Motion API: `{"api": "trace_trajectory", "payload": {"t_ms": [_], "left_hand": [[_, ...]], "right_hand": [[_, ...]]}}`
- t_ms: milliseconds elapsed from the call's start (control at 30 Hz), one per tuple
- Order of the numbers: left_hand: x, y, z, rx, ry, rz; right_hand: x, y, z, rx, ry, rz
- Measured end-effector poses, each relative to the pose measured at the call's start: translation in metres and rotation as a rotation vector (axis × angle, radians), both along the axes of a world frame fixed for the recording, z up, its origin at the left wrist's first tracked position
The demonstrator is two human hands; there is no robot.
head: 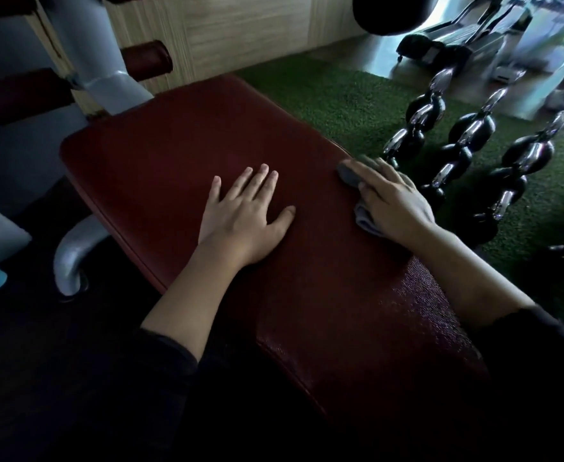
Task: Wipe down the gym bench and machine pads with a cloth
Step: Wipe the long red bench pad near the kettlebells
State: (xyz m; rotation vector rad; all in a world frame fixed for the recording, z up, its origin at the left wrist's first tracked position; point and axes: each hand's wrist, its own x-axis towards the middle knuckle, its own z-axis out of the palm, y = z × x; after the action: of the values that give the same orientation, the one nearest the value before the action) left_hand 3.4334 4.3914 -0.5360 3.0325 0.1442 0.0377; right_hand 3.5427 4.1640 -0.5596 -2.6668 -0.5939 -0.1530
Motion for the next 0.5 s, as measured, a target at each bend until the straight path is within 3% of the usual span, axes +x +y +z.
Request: {"api": "trace_trajectory", "payload": {"t_ms": [200,367,500], "left_hand": [[0.000,0.000,-0.004,0.013,-0.041,-0.003],[0.000,0.001,-0.002,-0.016,-0.063,-0.013],[-0.001,0.002,-0.002,-0.034,-0.060,-0.008]], "right_hand": [[-0.078,0.032,0.003,-0.106,-0.175,0.012],[-0.024,0.082,0.016,-0.068,-0.128,0.049],[0.019,0.067,0.016,-0.044,-0.078,0.003]]}}
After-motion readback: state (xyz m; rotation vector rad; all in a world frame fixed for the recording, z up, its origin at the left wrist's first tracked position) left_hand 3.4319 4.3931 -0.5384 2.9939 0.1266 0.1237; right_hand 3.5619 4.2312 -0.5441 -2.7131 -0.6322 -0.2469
